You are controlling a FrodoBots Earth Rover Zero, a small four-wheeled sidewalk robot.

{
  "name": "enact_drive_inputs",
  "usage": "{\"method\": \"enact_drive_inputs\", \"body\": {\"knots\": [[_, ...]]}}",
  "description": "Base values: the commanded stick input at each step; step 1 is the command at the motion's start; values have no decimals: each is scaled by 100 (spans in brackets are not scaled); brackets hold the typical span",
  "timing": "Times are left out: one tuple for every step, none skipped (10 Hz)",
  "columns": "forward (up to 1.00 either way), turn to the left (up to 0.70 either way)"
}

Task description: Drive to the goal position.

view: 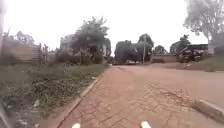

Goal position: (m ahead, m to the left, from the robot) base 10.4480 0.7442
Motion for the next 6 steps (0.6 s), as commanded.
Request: {"method": "enact_drive_inputs", "body": {"knots": [[50,0],[50,0],[50,0],[50,0],[50,0],[50,0]]}}
